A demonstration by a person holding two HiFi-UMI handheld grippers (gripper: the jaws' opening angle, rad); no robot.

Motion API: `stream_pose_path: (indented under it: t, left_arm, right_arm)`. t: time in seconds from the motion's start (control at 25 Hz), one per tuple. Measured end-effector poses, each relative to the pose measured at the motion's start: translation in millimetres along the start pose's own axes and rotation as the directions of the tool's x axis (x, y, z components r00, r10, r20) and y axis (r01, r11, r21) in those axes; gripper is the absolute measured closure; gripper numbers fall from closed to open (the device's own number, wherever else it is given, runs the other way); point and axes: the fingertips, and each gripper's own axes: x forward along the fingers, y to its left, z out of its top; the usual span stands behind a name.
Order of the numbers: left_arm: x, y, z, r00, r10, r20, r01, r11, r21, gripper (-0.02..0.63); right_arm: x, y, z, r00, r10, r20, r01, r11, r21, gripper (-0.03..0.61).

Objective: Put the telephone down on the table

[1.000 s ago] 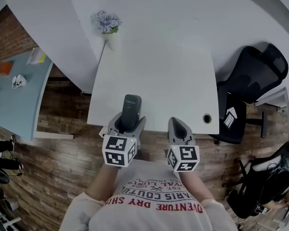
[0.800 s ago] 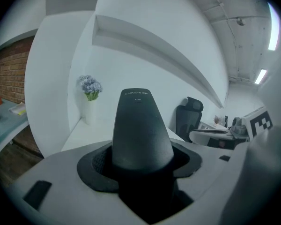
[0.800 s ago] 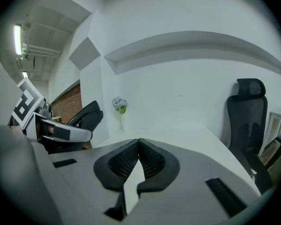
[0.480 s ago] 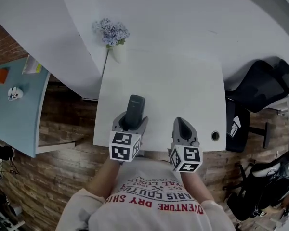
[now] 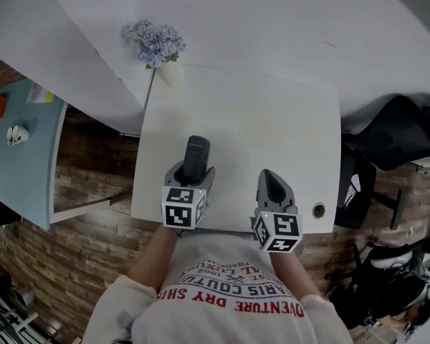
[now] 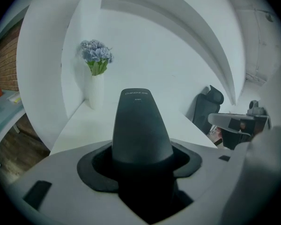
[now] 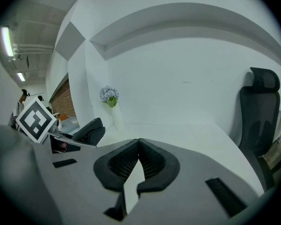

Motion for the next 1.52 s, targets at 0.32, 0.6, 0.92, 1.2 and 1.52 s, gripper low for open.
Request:
stream_pose_path:
  t: [0.32, 0.6, 0.92, 1.2, 1.52]
  left_arm:
    - [57.7, 15.7, -10.8, 0.991, 0.086, -0.105, -0.089, 0.996, -0.016, 0.311]
    - [97.8, 28.7, -37.3, 0.967, 0.126, -0.219, -0.132, 0.991, -0.013, 0.311]
    - [121.7, 39.6, -58.5, 0.948, 0.148, -0.283, -0.155, 0.988, -0.003, 0.311]
    - [127.4, 38.4, -62.7, 0.921, 0.172, -0.35, -0.173, 0.985, 0.029, 0.311]
    - [127.8, 38.0, -64.1, 0.914, 0.191, -0.358, -0.187, 0.981, 0.046, 0.31]
  right_arm:
    - [42.4, -39.1, 1.5, 0.998, 0.03, -0.051, -0.03, 1.0, 0.009, 0.561]
    - [61.5, -43.1, -13.2, 0.994, 0.058, -0.089, -0.054, 0.998, 0.039, 0.561]
    - [73.8, -41.3, -19.5, 0.99, 0.078, -0.114, -0.072, 0.996, 0.05, 0.561]
    - [76.7, -38.0, -23.9, 0.988, 0.087, -0.129, -0.08, 0.995, 0.062, 0.561]
    - [71.4, -32.0, -20.3, 0.987, 0.104, -0.125, -0.09, 0.989, 0.118, 0.561]
